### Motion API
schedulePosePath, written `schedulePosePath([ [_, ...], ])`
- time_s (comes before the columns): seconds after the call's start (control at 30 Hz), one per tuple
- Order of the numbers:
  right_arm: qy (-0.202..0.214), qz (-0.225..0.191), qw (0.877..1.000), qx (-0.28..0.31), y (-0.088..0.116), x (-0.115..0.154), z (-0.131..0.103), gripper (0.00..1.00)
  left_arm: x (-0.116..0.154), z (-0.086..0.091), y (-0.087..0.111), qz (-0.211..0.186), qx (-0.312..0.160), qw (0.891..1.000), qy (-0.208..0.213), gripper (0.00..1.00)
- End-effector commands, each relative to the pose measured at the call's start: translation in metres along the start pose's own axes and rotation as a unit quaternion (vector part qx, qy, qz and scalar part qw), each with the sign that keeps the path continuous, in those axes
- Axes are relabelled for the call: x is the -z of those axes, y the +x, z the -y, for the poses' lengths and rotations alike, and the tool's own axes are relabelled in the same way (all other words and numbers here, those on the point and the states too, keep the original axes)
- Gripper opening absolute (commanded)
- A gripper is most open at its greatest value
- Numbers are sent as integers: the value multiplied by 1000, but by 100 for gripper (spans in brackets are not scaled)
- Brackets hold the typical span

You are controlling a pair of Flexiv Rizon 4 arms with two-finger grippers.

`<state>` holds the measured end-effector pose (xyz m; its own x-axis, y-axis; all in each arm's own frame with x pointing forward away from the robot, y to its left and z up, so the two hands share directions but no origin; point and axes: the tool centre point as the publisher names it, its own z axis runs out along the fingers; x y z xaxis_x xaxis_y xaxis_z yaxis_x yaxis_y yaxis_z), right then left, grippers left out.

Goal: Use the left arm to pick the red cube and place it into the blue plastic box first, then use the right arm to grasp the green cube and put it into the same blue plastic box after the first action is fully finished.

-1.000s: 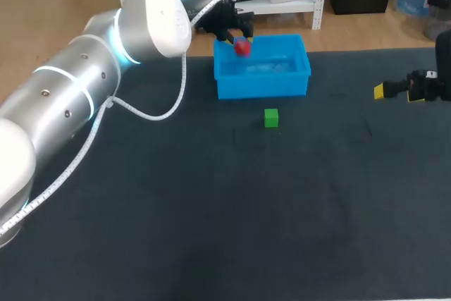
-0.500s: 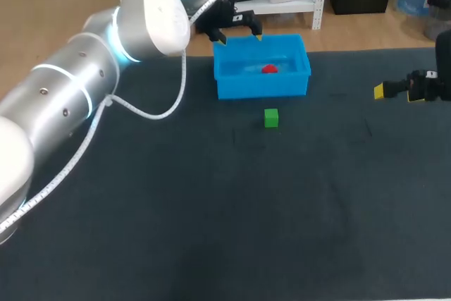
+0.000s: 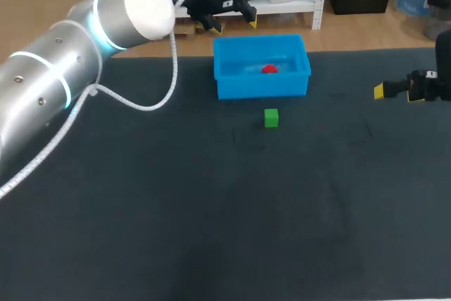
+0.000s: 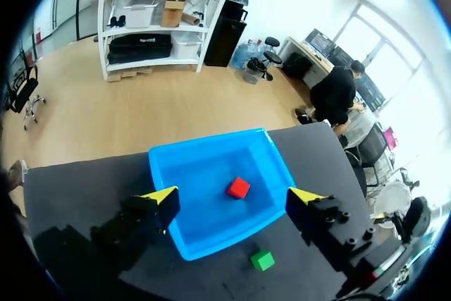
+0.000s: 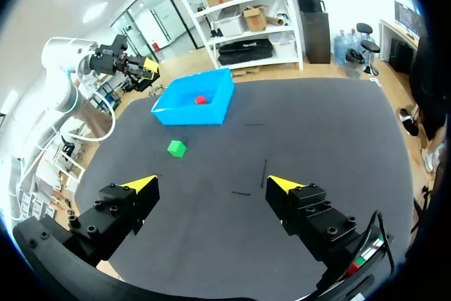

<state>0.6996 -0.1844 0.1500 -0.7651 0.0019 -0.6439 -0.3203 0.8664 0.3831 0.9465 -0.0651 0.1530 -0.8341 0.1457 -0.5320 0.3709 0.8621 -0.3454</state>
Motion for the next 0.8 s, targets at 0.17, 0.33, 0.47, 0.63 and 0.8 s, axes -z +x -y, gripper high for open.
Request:
schedulePosePath([
  [0.17, 0, 0, 1000, 0, 0, -1, 0, 100, 46, -11, 39, 18, -14, 1000, 6, 100],
  [0.33, 0, 0, 1000, 0, 0, -1, 0, 100, 66, -21, 52, 21, -20, 1000, 7, 100],
  [0.47, 0, 0, 1000, 0, 0, -1, 0, 100, 78, -28, 61, 20, -26, 999, 11, 100],
  [0.63, 0, 0, 1000, 0, 0, -1, 0, 100, 93, -36, 75, 16, -36, 999, 17, 100],
  [0.8, 0, 0, 1000, 0, 0, -1, 0, 100, 105, -39, 87, 11, -49, 998, 30, 100],
])
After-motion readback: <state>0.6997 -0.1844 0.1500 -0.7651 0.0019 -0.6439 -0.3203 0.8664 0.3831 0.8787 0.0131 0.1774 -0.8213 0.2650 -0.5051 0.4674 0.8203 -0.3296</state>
